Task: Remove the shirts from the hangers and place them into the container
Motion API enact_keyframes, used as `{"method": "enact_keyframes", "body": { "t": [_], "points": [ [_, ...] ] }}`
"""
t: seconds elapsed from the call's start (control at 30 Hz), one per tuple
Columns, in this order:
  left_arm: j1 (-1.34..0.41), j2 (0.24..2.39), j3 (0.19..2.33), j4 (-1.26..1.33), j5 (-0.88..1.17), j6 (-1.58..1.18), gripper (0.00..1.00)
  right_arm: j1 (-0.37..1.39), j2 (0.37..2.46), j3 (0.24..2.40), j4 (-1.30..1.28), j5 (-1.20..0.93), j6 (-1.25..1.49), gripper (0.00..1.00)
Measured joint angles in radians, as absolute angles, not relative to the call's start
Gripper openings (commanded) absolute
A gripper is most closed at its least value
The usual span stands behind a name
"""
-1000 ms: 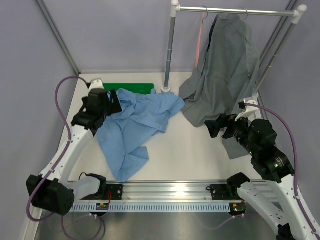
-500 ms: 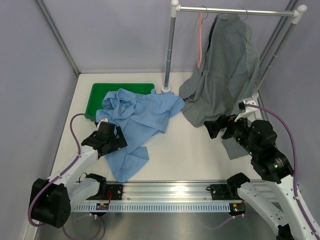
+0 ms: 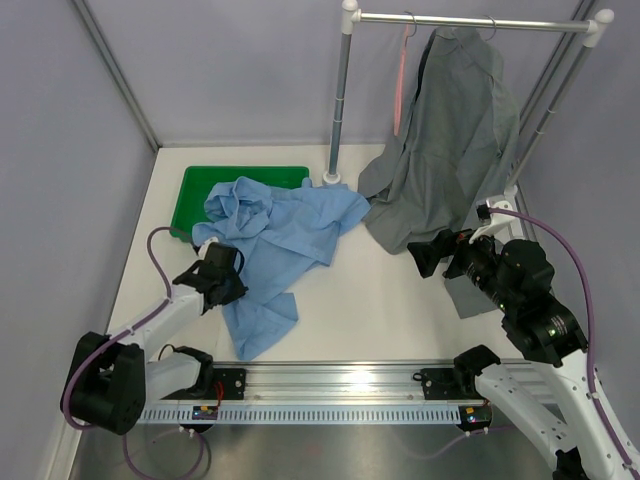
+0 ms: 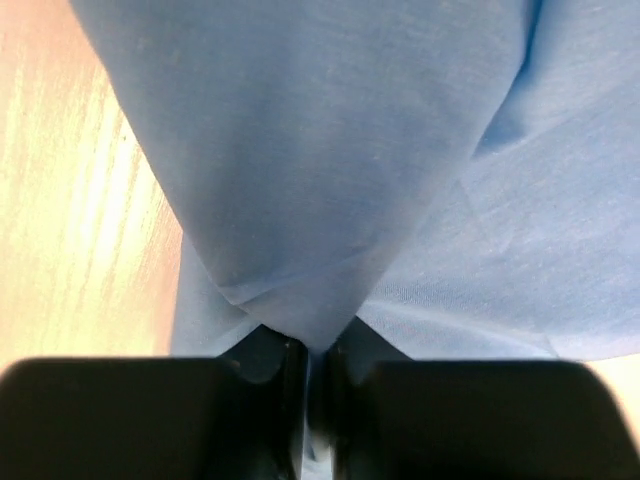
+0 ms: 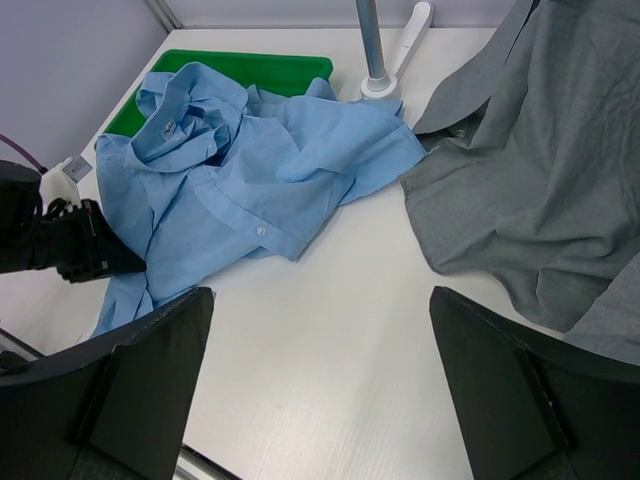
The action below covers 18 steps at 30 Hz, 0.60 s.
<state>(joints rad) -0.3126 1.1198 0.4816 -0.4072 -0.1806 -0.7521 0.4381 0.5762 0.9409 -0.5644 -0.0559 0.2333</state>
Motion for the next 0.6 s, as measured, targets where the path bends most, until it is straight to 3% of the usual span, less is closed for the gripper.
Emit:
{"method": "enact_keyframes", "body": {
  "t": [0.03,0.23,0.6],
  "points": [
    [-0.313,1.111,0.482,-0.413,-0.181,-0.752,0.0,0.438,0.576,0.941,-0.564,-0.058,0.234,1.0],
    [-0.313,1.053,0.603,-0.531,-0.199,-0.715,0.0,0.438,0.576,0.941,-0.564,-0.071,0.233,1.0],
    [-0.314,1.177,1.198,-0.566,-0.297,-0.531,0.0,0.438,0.569,0.938,-0.564,-0.072,0.233,0.99]
  ]
}}
